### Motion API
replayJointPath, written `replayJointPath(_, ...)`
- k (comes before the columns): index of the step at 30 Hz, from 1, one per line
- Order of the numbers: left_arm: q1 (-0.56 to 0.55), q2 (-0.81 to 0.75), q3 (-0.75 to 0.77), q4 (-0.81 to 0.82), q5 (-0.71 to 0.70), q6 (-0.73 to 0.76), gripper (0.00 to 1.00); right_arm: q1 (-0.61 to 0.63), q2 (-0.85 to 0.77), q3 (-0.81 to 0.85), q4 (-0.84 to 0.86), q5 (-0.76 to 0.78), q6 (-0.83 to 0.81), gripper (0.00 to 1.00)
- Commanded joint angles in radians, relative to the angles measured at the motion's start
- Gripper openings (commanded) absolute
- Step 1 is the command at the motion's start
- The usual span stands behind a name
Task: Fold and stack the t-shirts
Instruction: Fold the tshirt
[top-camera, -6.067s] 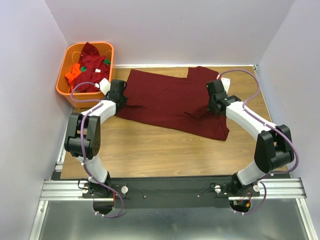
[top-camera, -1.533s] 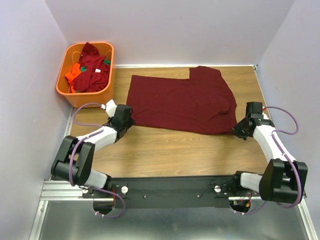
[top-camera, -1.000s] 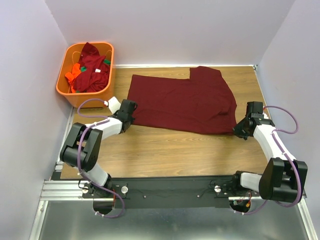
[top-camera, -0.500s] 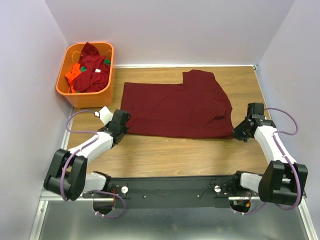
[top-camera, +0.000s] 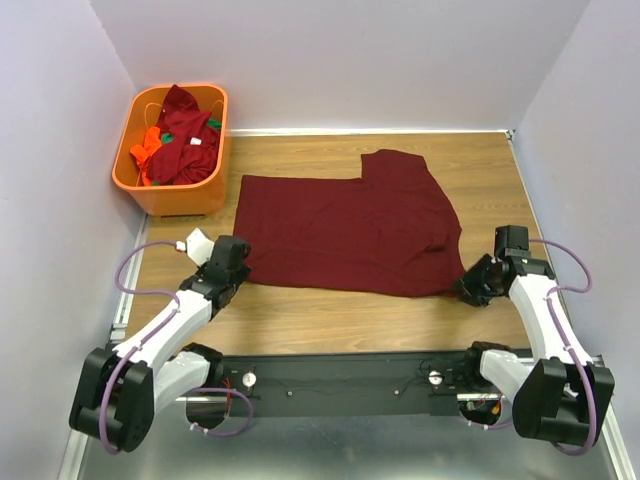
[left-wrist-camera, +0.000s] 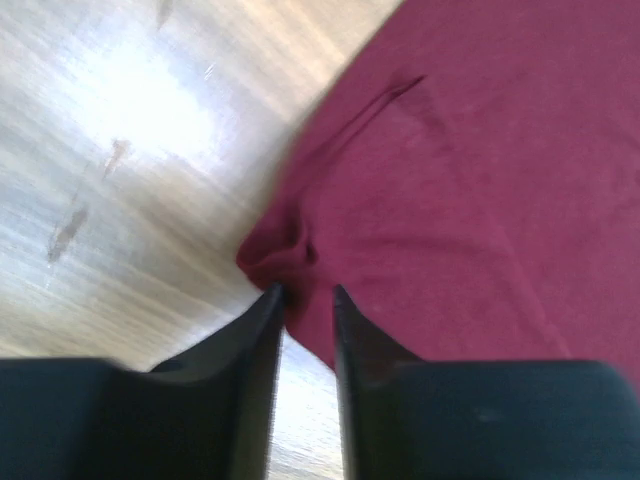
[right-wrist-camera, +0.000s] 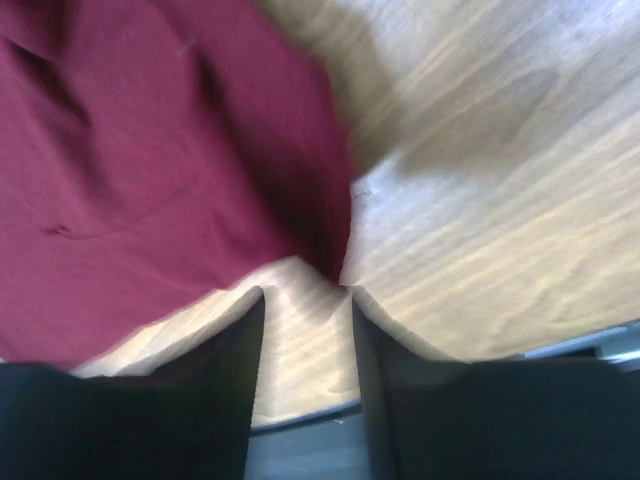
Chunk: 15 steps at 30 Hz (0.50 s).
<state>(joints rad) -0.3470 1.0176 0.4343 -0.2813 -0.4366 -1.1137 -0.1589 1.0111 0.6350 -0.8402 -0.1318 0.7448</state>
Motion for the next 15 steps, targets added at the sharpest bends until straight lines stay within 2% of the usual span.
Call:
replayJointPath(1, 0.002, -0.045, 0.081, -0.028, -0.016, 0.081, 0.53, -0.007, -0.016, 0.066, -0.075, -0.014, -0.039, 0.61)
replayJointPath(3, 0.002, -0.074, 0.115, -0.047, -0.031, 0.115, 0.58, -0.007, -0.041, 0.089, -0.073, -0.008, -0.073, 0.74)
replayJointPath(7, 0.002, -0.119, 0.199, -0.05, -0.099, 0.169, 0.61, -0.007, -0.101, 0.166, 0.001, -0.048, -0.136, 0.77)
replayJointPath(10, 0.005, -0.09, 0.231, 0.013, -0.119, 0.213, 0.61, -0.001, -0.074, 0.198, 0.11, -0.089, -0.139, 0.78)
replayJointPath(12, 0.008, -0.004, 0.251, 0.042, -0.119, 0.226, 0.57, 0.015, 0.013, 0.232, 0.176, -0.056, -0.142, 0.78)
replayJointPath(14, 0.016, 0.076, 0.308, 0.036, -0.128, 0.226, 0.46, 0.067, 0.108, 0.288, 0.21, -0.01, -0.154, 0.76)
replayJointPath(15, 0.019, 0.155, 0.332, 0.03, -0.129, 0.224, 0.46, 0.088, 0.131, 0.305, 0.223, 0.016, -0.157, 0.76)
